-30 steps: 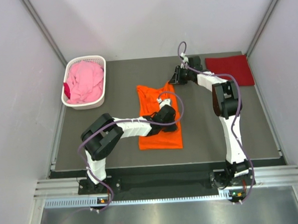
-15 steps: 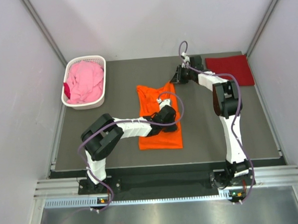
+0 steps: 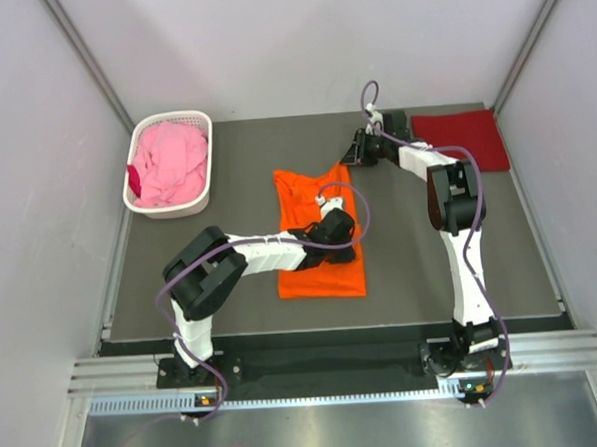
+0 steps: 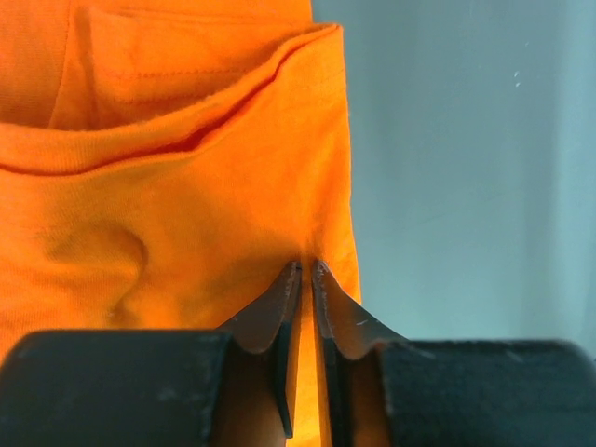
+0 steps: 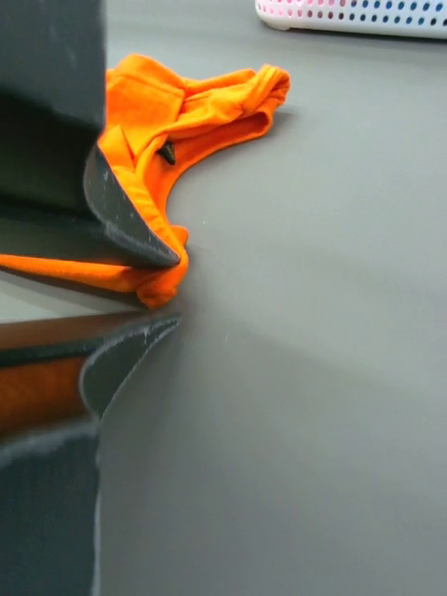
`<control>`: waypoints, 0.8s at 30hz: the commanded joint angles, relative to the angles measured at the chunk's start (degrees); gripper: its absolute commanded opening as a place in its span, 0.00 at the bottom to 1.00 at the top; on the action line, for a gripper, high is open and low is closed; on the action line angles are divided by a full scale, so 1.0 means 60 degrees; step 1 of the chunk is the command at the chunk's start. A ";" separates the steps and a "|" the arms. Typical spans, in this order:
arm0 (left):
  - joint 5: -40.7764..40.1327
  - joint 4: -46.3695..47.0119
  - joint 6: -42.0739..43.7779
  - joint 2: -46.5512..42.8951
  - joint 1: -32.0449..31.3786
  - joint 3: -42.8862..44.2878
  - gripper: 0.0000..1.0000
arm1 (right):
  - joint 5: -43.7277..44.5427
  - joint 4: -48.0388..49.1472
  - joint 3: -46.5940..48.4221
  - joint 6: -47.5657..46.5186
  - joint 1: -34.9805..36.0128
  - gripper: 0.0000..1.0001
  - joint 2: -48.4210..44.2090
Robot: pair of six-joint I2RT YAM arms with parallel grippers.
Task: Fold and stack the t-shirts
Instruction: Fold the tshirt
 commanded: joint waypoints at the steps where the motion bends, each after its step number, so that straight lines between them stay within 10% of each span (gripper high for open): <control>1: 0.0245 -0.2402 0.0269 0.0300 -0.0167 0.0559 0.18 | 0.0013 0.0174 0.0511 -0.0214 -0.0168 0.31 0.0080; 16: 0.0055 -0.6093 0.1528 -0.0681 0.0447 0.3799 0.38 | 0.1197 -0.1803 -0.1098 0.0123 -0.0534 0.55 -0.2278; 24: 0.0959 -0.6888 0.2525 -0.3125 0.2934 0.2134 0.40 | 0.3566 -0.4319 -0.3206 0.0895 -0.0228 0.52 -0.5103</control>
